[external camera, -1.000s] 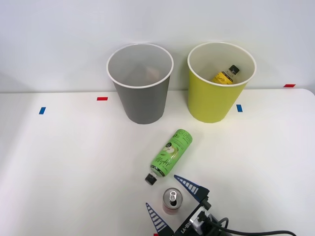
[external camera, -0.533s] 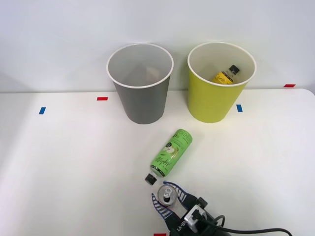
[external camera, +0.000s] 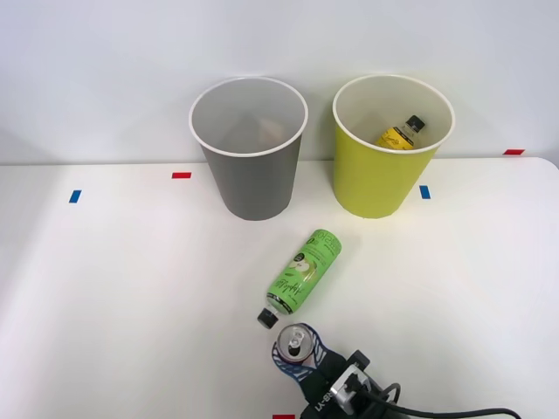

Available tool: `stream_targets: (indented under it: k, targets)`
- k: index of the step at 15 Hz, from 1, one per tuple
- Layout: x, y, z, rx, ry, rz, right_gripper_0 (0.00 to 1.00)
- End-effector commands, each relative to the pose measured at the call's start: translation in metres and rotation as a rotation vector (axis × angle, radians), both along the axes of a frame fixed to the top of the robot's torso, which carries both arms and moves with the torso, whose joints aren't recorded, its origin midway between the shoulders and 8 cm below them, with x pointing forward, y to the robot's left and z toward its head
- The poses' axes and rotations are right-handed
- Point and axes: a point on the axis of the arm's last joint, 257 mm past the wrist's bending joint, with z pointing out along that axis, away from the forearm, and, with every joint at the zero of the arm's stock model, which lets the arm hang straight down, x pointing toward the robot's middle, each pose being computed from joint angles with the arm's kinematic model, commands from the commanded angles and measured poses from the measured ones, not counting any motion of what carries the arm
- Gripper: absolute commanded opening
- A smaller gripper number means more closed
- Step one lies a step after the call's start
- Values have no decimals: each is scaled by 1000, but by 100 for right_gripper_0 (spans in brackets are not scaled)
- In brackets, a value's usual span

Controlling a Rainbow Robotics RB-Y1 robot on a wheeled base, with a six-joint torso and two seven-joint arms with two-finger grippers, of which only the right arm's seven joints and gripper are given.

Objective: Put cans in the gray bin, plastic bottles in the light green bin

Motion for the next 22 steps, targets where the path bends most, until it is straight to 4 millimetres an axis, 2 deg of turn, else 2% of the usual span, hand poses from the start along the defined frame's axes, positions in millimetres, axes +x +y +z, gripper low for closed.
stream_targets:
  k: [1, 7, 11, 14, 17, 22]
  targets:
    - [3, -3, 31, 53, -32, 1, 0]
    - [9, -17, 108, 153, -126, 33, 0]
    - [39, -15, 151, 230, -171, 37, 0]
    - [68, -8, 187, 217, -200, 30, 0]
    - [83, 4, 227, 234, -180, 24, 0]
    - [124, 32, 289, 291, -158, 9, 0]
